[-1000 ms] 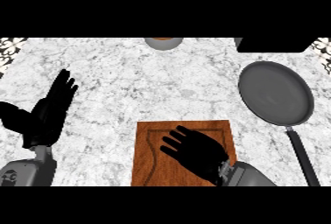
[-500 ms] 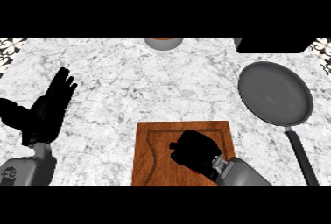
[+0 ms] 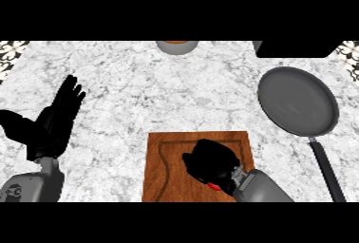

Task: Pick the tomato from the cutting board and place it in the pan

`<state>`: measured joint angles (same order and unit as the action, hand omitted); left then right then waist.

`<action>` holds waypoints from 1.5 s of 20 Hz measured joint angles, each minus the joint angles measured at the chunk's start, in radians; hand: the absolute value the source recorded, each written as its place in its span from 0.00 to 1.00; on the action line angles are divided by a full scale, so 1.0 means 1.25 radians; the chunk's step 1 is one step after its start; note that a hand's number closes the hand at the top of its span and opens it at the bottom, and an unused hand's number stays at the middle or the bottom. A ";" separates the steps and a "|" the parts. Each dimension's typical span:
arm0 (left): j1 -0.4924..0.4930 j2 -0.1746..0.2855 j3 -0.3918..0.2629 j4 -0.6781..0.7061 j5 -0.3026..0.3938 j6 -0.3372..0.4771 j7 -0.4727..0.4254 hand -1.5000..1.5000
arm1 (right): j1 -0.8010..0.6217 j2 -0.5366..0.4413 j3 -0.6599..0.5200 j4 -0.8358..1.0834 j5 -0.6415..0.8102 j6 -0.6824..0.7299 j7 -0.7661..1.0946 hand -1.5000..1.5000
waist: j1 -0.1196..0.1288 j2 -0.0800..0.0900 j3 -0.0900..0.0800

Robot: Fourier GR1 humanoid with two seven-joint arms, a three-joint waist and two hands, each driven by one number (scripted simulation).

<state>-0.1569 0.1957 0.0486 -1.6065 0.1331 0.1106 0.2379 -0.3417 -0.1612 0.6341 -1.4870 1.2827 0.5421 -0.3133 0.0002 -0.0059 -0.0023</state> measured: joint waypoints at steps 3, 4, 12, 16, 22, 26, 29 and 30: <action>0.011 0.006 0.006 -0.009 0.004 -0.005 0.000 0.50 | 0.031 0.057 -0.080 0.013 -0.006 0.011 0.117 1.00 | -0.007 0.000 0.000; 0.012 0.008 0.012 -0.010 0.005 -0.002 0.001 0.50 | 0.045 0.071 -0.116 0.013 -0.010 0.012 0.165 1.00 | -0.013 -0.001 0.000; 0.006 0.007 0.016 0.005 0.009 -0.009 -0.002 0.50 | 0.043 0.120 -0.217 -0.084 -0.010 -0.109 0.541 1.00 | -0.011 0.000 0.001; -0.001 0.005 0.013 0.018 0.004 -0.011 -0.008 0.50 | -0.015 0.125 -0.178 -0.185 0.053 -0.128 0.671 1.00 | -0.008 -0.001 0.001; -0.006 0.006 0.016 0.025 0.001 -0.017 -0.013 0.50 | -0.136 0.128 -0.173 -0.309 0.073 -0.036 0.803 1.00 | -0.002 0.001 0.001; -0.010 -0.002 0.015 0.009 0.001 -0.014 0.007 0.50 | -0.185 0.127 -0.222 -0.338 0.058 -0.001 0.832 1.00 | 0.000 0.003 0.001; -0.016 -0.003 0.019 0.010 -0.001 -0.014 0.009 0.50 | -0.192 0.110 -0.283 -0.345 0.048 -0.015 0.824 1.00 | 0.000 0.004 0.001; -0.014 0.002 0.027 0.016 0.005 -0.022 0.003 0.50 | -0.202 0.107 -0.305 -0.331 0.048 -0.027 0.822 1.00 | 0.000 0.004 0.002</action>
<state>-0.1745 0.1986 0.0819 -1.5867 0.1390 0.0829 0.2417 -0.5945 -0.0273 0.2531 -1.9013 1.3422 0.5083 0.7147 0.0005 -0.0009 -0.0002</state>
